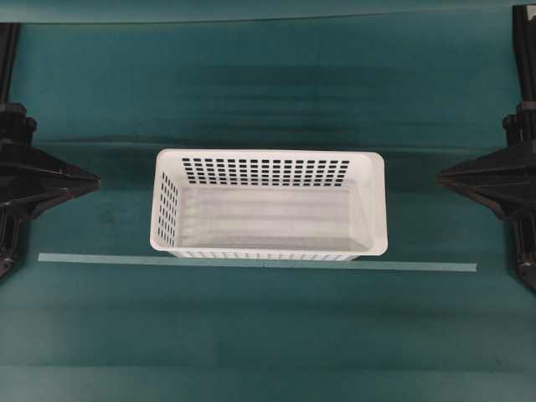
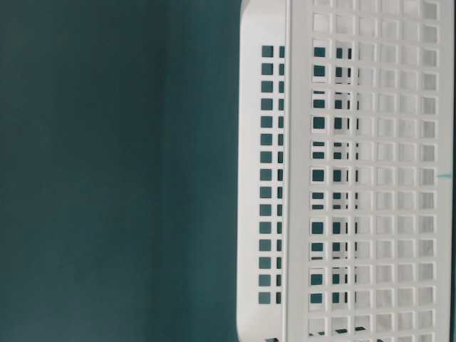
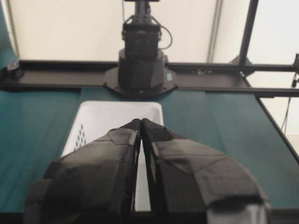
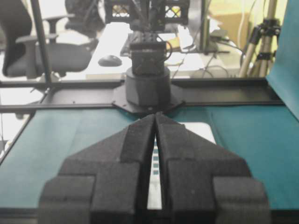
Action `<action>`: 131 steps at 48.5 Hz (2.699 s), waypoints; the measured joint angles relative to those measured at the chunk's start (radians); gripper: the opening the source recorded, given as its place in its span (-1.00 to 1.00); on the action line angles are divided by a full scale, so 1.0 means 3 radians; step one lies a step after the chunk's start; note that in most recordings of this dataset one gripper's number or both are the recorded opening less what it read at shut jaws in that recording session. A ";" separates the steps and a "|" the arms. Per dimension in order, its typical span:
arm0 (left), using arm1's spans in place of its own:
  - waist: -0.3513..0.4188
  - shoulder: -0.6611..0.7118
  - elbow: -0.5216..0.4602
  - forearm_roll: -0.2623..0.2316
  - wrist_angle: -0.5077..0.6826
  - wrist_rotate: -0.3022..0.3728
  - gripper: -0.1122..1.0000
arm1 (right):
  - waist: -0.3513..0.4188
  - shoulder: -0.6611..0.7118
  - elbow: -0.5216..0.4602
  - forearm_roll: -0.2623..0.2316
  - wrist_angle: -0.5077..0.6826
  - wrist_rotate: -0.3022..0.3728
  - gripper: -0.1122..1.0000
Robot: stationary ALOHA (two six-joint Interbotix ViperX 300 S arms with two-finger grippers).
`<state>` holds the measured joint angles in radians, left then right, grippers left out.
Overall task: Lift the white basket with both hands.
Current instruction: 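Move both grippers inward toward the short ends of the white basket, then lower both open grippers onto the basket rims and close them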
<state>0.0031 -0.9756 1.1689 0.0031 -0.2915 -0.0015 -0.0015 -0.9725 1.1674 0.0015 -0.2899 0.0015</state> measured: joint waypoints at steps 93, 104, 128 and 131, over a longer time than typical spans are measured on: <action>0.0261 0.1769 -0.1984 0.0061 0.3917 -0.4137 -0.88 | -0.0573 0.2086 -0.2127 0.0230 0.4745 0.4009 -0.76; 0.0261 0.1764 -0.1984 0.0056 0.3907 -0.4132 -0.88 | -0.0501 0.2086 -0.2102 0.0194 0.4535 0.3922 -0.48; 0.0205 0.1739 -0.1902 0.0061 0.3768 -0.4280 0.71 | -0.0496 0.2301 -0.2076 0.0189 0.4346 0.4259 0.88; 0.0205 0.1749 -0.1887 0.0056 0.3763 -0.4362 0.91 | -0.0496 0.2321 -0.2081 0.0189 0.4336 0.4326 0.88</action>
<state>0.0644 -0.4510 0.6029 0.0199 0.8376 -1.3100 -0.1503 -0.2761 0.5430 0.0583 1.0109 1.2993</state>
